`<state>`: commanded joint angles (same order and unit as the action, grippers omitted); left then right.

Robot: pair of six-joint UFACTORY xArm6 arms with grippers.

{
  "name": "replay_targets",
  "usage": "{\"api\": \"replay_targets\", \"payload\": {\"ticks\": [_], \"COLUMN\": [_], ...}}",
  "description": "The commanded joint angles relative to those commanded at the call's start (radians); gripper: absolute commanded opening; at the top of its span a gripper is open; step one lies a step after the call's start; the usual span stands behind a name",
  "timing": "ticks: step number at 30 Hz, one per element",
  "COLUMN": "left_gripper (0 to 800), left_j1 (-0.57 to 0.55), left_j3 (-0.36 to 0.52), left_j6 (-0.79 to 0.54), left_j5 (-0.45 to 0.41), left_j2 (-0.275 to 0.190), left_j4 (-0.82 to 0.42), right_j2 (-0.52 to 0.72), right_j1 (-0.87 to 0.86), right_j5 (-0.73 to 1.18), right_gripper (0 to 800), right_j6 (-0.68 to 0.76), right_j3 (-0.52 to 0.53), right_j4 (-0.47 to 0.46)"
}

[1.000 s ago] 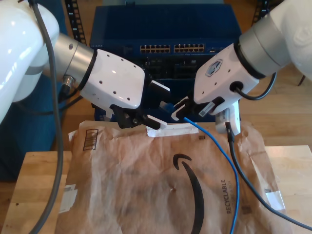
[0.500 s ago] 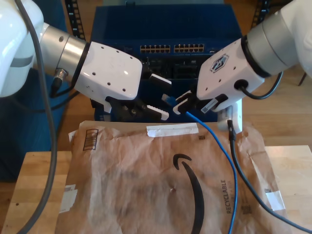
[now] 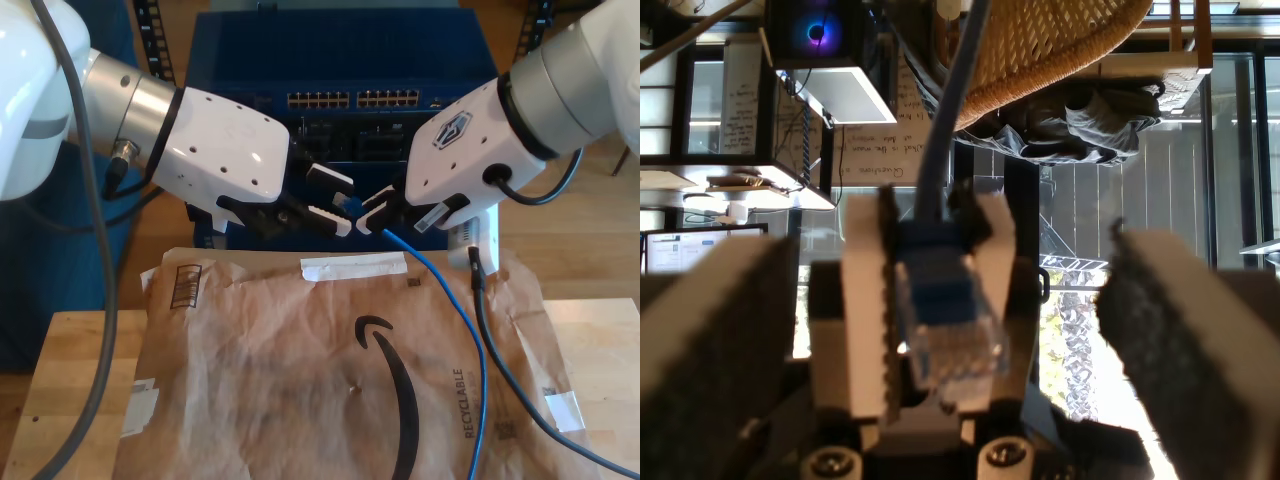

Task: Grab the cable and plug it in

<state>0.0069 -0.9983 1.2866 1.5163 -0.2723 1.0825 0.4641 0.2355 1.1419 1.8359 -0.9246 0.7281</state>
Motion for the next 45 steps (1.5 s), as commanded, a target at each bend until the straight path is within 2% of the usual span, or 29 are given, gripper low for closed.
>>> {"api": "replay_targets", "payload": {"ticks": [2, 23, 32, 35, 36, 37, 39, 40, 43, 45], "left_gripper": [344, 171, 13, 3, 2, 3, 3, 3, 2, 2], "left_j1": [0.0, 0.002, 0.002, 0.0, 0.0, 0.0, 0.002, 0.002, 0.02, 0.058], "left_j3": [0.0, 0.0, 0.002, 0.006, 0.006, 0.006, 0.006, 0.006, 0.003, 0.0], "left_j6": [0.0, -0.002, -0.005, -0.005, -0.005, -0.005, -0.003, -0.002, 0.0, 0.003], "left_j5": [0.0, -0.002, -0.002, 0.0, 0.0, 0.0, 0.0, 0.0, 0.003, 0.003], "left_j2": [0.0, 0.0, 0.0, 0.0, 0.0, 0.0, 0.0, 0.0, -0.002, 0.0], "left_j4": [0.0, 0.0, 0.0, 0.0, 0.0, 0.0, 0.0, 0.0, 0.0, 0.002], "right_j2": [0.0, 0.003, 0.003, 0.003, 0.003, 0.005, 0.002, 0.005, 0.058, 0.074], "right_j1": [0.0, 0.002, 0.003, 0.002, 0.002, 0.002, 0.003, 0.002, 0.0, -0.005], "right_j5": [0.0, -0.012, -0.015, -0.015, -0.014, -0.014, -0.012, -0.012, -0.014, -0.012], "right_gripper": [3, 3, 3, 10, 29, 103, 510, 619, 717, 745], "right_j6": [0.0, 0.0, 0.0, 0.002, 0.003, 0.003, -0.002, -0.009, -0.057, -0.086], "right_j3": [0.002, 0.011, 0.012, 0.012, 0.012, 0.011, 0.009, 0.008, 0.011, 0.009], "right_j4": [0.0, 0.002, 0.002, 0.002, 0.0, 0.002, 0.002, 0.0, -0.006, -0.009]}}
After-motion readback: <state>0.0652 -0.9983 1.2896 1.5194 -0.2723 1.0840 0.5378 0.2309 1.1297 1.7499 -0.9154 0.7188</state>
